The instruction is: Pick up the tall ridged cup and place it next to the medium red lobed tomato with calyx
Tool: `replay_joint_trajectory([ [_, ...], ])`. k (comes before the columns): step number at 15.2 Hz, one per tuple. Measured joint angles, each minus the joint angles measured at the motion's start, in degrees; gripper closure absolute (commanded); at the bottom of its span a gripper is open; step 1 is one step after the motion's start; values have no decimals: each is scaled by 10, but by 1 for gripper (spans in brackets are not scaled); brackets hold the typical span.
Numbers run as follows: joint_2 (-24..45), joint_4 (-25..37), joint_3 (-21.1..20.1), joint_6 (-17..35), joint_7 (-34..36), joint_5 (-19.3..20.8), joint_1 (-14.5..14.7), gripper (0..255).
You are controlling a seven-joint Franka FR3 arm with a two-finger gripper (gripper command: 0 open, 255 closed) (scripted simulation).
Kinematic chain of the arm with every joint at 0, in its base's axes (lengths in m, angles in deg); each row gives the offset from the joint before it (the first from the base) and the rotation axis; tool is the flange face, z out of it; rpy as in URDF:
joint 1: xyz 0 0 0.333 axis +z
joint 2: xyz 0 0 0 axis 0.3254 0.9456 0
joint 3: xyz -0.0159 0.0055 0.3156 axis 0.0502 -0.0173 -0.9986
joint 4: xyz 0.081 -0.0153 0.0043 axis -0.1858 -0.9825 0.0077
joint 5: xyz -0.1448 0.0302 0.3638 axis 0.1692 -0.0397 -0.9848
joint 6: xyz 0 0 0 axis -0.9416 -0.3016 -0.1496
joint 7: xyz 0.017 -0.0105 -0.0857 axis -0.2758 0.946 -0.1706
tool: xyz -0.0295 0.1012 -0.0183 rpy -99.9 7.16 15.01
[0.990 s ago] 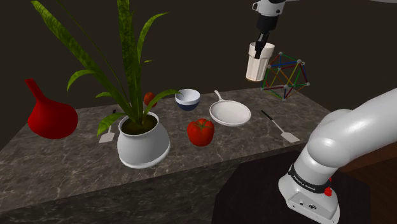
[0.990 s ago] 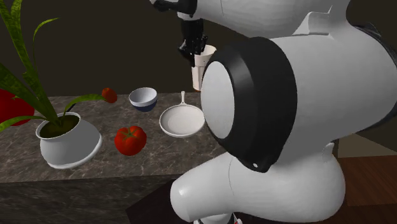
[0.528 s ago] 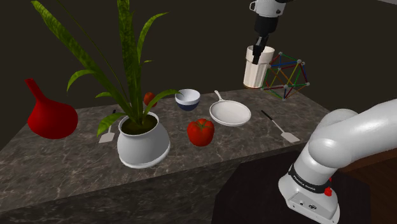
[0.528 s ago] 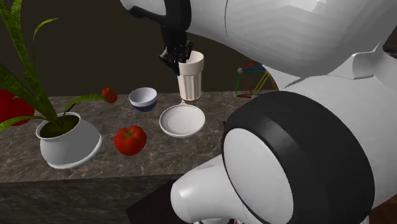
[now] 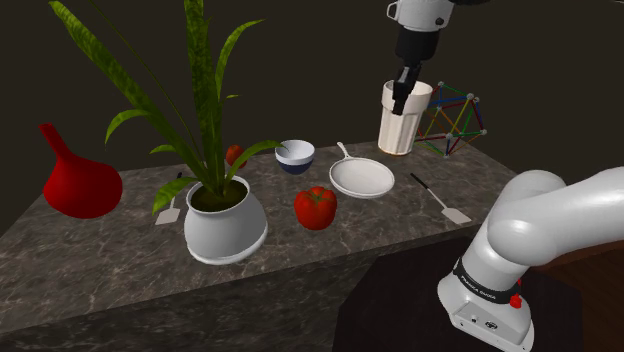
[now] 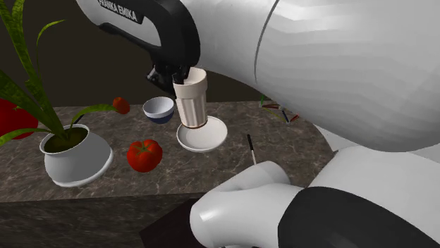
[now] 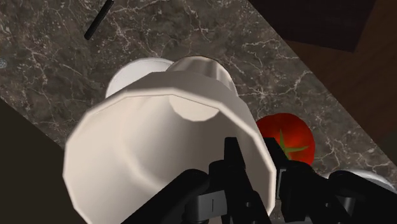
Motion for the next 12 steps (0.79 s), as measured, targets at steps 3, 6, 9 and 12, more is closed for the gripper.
replay_joint_trajectory([
  [3, -20, -10, -34, -12, 36, -24, 12, 255],
  [6, -26, -16, -57, -13, 59, -40, 19, 255],
  [9, -35, -44, -61, 6, 63, -44, 22, 255],
  [12, -42, -70, -63, 25, 65, -46, 24, 255],
])
